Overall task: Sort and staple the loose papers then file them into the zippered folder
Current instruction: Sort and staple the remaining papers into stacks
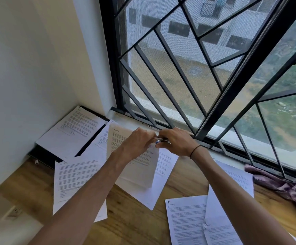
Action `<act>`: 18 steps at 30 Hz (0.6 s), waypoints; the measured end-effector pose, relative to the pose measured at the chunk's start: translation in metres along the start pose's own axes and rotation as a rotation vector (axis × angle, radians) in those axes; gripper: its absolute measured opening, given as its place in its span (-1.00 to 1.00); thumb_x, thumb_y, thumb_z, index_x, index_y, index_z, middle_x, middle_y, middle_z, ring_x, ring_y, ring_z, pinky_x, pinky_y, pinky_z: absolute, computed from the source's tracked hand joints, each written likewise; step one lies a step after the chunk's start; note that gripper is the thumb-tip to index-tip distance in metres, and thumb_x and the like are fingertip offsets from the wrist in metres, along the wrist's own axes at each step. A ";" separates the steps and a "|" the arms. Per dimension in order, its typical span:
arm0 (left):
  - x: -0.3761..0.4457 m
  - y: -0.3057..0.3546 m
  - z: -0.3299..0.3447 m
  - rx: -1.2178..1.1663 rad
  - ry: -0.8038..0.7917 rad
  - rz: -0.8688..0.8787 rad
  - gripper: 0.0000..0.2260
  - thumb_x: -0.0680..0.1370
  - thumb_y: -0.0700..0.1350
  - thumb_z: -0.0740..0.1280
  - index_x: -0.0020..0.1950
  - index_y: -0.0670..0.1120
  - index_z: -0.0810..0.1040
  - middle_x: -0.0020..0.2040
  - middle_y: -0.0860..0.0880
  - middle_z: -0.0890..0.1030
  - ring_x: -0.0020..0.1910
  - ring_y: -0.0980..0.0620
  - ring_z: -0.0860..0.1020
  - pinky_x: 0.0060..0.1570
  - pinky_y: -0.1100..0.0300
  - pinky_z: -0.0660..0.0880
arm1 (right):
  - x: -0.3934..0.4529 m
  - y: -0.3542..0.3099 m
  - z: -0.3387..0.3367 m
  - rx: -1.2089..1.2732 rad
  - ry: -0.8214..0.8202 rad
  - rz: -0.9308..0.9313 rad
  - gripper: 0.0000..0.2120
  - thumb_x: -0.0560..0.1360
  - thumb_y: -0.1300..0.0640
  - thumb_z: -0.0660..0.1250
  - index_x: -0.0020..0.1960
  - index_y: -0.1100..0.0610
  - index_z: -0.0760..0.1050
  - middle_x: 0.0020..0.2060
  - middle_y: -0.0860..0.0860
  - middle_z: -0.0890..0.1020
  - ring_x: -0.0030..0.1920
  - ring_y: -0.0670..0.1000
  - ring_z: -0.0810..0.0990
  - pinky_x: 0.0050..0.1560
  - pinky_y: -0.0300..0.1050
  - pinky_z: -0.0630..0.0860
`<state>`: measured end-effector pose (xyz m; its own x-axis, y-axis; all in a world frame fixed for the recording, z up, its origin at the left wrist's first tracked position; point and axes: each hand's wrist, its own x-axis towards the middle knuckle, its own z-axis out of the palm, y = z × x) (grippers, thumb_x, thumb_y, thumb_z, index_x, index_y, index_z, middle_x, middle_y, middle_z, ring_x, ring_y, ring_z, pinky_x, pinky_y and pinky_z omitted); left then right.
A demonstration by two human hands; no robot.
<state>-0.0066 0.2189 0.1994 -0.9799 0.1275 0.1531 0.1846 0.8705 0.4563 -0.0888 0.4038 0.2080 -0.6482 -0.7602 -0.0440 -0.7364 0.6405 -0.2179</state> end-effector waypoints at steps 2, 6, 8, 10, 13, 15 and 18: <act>0.001 0.001 0.000 0.016 -0.005 0.015 -0.85 0.66 -0.09 0.35 0.04 -0.16 0.63 -0.10 -0.10 0.69 -0.24 0.06 0.48 -0.16 0.12 0.55 | 0.002 0.001 0.003 0.021 0.002 -0.007 -0.65 0.55 -0.31 0.33 -0.09 -0.04 0.44 -0.26 -0.07 0.57 -0.25 0.04 0.54 -0.22 0.08 0.57; 0.002 -0.001 0.000 0.014 -0.012 0.020 -0.88 0.66 -0.12 0.35 0.04 -0.16 0.63 -0.10 -0.09 0.69 -0.26 0.10 0.46 -0.21 0.25 0.39 | 0.003 0.003 0.007 0.027 0.011 -0.015 -0.65 0.55 -0.32 0.32 -0.09 -0.03 0.46 -0.27 -0.08 0.57 -0.27 0.04 0.54 -0.22 0.10 0.58; 0.002 -0.003 0.000 0.007 -0.022 0.018 -0.89 0.66 -0.13 0.36 0.05 -0.15 0.64 -0.10 -0.08 0.69 -0.27 0.10 0.46 -0.22 0.27 0.38 | 0.004 0.003 0.009 0.025 0.031 -0.017 -0.65 0.55 -0.31 0.32 -0.10 -0.03 0.46 -0.28 -0.09 0.56 -0.28 0.03 0.54 -0.23 0.08 0.57; 0.003 -0.004 -0.001 -0.009 -0.048 0.023 -0.91 0.65 -0.15 0.37 0.06 -0.13 0.64 -0.10 -0.07 0.69 -0.26 0.10 0.49 -0.22 0.22 0.46 | 0.004 0.002 0.011 0.027 0.056 -0.011 -0.65 0.56 -0.29 0.33 -0.12 -0.01 0.46 -0.31 -0.08 0.54 -0.30 0.02 0.52 -0.26 0.08 0.54; 0.004 -0.006 -0.006 -0.025 -0.122 0.030 -0.89 0.65 -0.19 0.36 0.14 -0.10 0.66 -0.08 -0.04 0.67 -0.20 0.06 0.55 -0.22 0.28 0.45 | 0.003 0.002 0.016 0.015 0.096 0.005 -0.67 0.57 -0.26 0.34 -0.13 -0.01 0.48 -0.32 -0.08 0.56 -0.32 0.01 0.51 -0.27 0.07 0.52; 0.005 -0.008 -0.009 -0.038 -0.170 0.036 -0.82 0.65 -0.21 0.35 0.22 -0.07 0.66 -0.08 -0.01 0.63 -0.19 0.08 0.51 -0.22 0.32 0.36 | 0.003 0.003 0.018 0.001 0.093 0.000 -0.69 0.58 -0.23 0.35 -0.13 -0.01 0.47 -0.31 -0.07 0.56 -0.32 0.00 0.49 -0.28 0.07 0.52; 0.006 -0.010 -0.009 -0.027 -0.174 0.018 -0.81 0.64 -0.21 0.35 0.22 -0.07 0.67 -0.03 -0.06 0.68 -0.16 0.04 0.53 -0.14 0.19 0.42 | 0.005 0.003 0.018 0.014 0.062 0.003 -0.69 0.58 -0.24 0.33 -0.13 -0.02 0.45 -0.29 -0.08 0.56 -0.30 -0.01 0.47 -0.31 0.03 0.46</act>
<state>-0.0132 0.2068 0.2037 -0.9742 0.2254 0.0084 0.2018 0.8547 0.4782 -0.0905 0.4001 0.1897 -0.6612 -0.7500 0.0161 -0.7322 0.6405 -0.2318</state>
